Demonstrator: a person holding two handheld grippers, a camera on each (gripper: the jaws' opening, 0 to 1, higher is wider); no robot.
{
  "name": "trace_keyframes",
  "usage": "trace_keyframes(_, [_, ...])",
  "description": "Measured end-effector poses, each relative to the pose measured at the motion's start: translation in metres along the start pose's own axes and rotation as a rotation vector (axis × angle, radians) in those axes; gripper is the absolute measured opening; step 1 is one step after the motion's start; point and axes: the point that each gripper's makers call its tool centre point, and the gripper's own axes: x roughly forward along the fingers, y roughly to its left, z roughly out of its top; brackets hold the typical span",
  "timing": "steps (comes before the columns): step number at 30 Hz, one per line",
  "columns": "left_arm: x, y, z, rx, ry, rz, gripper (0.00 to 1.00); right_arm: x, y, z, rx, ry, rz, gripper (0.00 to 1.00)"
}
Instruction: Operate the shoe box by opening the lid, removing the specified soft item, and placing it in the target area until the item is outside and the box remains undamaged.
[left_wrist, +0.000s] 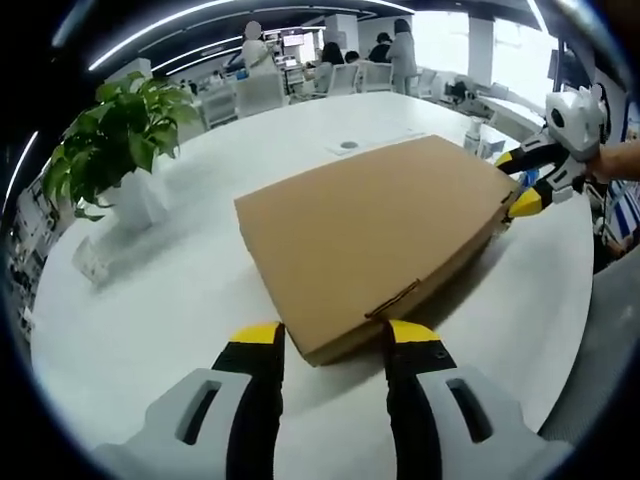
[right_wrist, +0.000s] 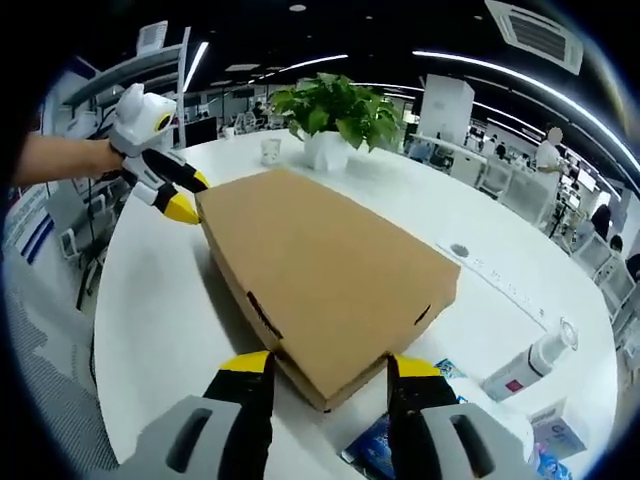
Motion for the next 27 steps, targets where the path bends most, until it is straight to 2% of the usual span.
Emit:
trace_keyframes(6, [-0.003, -0.002, -0.004, -0.011, 0.010, -0.003, 0.40, -0.003, 0.000, -0.001, 0.014, 0.003, -0.002, 0.43])
trace_keyframes(9, [-0.008, -0.003, -0.005, -0.016, 0.002, 0.008, 0.44, -0.009, -0.002, 0.002, 0.072, -0.023, -0.008, 0.44])
trace_keyframes(13, [-0.013, -0.010, -0.007, -0.035, -0.004, -0.004, 0.47, -0.019, -0.006, 0.002, 0.072, -0.028, -0.027, 0.45])
trace_keyframes(19, [-0.025, -0.019, -0.005, -0.049, -0.044, -0.003, 0.52, -0.038, -0.006, 0.001, 0.115, -0.058, -0.046, 0.50])
trace_keyframes(21, [-0.029, -0.022, -0.003, -0.061, -0.061, -0.004, 0.54, -0.045, -0.006, 0.005, 0.150, -0.088, -0.047, 0.52])
trace_keyframes(27, [-0.042, -0.032, -0.001, -0.051, -0.092, 0.009, 0.61, -0.064, -0.002, 0.004, 0.132, -0.115, -0.063, 0.56])
